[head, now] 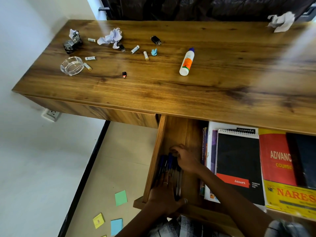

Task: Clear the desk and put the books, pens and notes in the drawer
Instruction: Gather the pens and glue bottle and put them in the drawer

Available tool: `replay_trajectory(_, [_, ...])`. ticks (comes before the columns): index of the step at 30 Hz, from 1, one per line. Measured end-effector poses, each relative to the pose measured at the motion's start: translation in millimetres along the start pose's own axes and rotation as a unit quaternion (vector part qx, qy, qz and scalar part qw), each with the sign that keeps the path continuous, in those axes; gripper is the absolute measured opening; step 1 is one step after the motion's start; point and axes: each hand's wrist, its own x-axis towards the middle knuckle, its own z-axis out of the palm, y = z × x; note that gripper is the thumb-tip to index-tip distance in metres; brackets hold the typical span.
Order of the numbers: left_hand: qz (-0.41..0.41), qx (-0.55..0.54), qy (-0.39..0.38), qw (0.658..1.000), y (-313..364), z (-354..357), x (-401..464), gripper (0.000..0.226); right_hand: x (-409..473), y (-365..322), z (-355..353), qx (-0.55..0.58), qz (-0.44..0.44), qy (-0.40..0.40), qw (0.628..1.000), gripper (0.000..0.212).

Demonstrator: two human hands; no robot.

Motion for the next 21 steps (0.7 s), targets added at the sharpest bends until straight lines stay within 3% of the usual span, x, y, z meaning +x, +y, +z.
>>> replay_trajectory(3, [-0.009, 0.0, 0.008, 1.0, 0.9, 3.5, 2.7, 0.106, -4.4, 5.9, -4.5, 0.03, 0.017, 0.068, 0.997, 0.061])
replay_trajectory(6, [0.012, 0.016, 0.054, 0.998, -1.6, 7.8, 10.1, 0.121, -11.8, 12.7, -3.4, -0.01, 0.05, 0.122, 0.991, 0.051])
replay_trajectory(12, [0.035, 0.081, 0.169, 0.982, 1.0, -21.4, 41.7, 0.069, -20.9, 22.4, 8.6, -0.063, 0.041, 0.095, 0.993, 0.044])
replay_trajectory(18, [0.017, 0.199, 0.138, 0.97, 2.0, -30.3, 55.7, 0.072, -24.3, 24.0, 11.1, -0.089, 0.021, 0.086, 0.992, 0.049])
replay_trajectory(21, [0.017, 0.201, 0.15, 0.968, 3.1, -29.9, 50.7, 0.075, -26.5, 21.2, 12.1, -0.098, 0.019, 0.076, 0.992, 0.048])
